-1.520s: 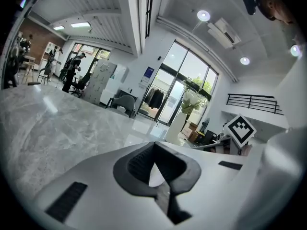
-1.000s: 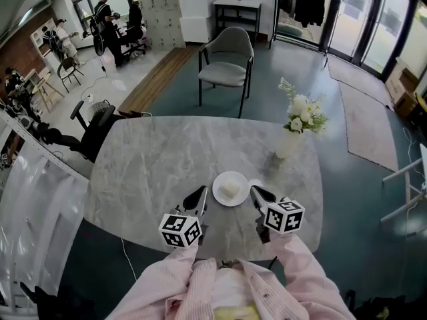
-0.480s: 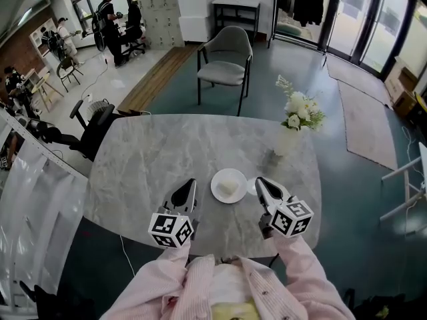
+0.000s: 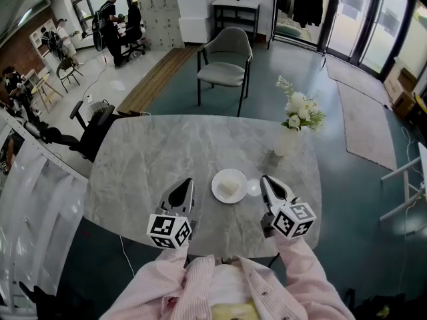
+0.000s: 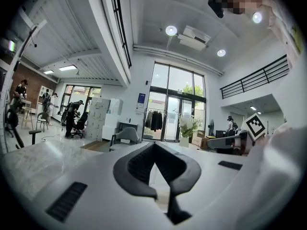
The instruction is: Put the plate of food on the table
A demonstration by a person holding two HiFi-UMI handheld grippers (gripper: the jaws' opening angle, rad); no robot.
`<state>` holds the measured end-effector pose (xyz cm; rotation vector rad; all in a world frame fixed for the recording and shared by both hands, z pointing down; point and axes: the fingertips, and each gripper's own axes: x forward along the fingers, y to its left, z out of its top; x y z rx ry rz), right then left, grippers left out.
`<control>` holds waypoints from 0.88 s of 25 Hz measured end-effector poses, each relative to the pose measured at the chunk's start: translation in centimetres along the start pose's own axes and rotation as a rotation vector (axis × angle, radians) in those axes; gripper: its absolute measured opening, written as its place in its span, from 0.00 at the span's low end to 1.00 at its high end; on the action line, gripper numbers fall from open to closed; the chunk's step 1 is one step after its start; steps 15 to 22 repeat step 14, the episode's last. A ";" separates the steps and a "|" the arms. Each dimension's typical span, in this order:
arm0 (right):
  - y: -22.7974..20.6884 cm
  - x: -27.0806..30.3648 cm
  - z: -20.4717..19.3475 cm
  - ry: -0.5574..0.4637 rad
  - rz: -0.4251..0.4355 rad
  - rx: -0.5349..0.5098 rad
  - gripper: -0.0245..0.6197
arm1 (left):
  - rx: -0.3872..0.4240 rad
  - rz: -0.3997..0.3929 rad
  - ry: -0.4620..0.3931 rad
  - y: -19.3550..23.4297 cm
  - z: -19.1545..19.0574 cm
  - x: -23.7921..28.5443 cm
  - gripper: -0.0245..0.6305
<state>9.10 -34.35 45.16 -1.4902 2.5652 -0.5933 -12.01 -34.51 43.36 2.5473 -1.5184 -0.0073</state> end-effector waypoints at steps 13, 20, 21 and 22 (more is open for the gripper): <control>-0.5 -0.6 0.6 -0.028 -0.047 -0.012 0.05 | 0.007 0.015 -0.003 0.7 0.1 -0.3 0.04; -0.6 -0.6 0.6 -0.029 -0.049 -0.013 0.05 | 0.008 0.017 -0.003 0.7 0.1 -0.3 0.04; -0.6 -0.6 0.6 -0.029 -0.049 -0.013 0.05 | 0.008 0.017 -0.003 0.7 0.1 -0.3 0.04; -0.6 -0.6 0.6 -0.029 -0.049 -0.013 0.05 | 0.008 0.017 -0.003 0.7 0.1 -0.3 0.04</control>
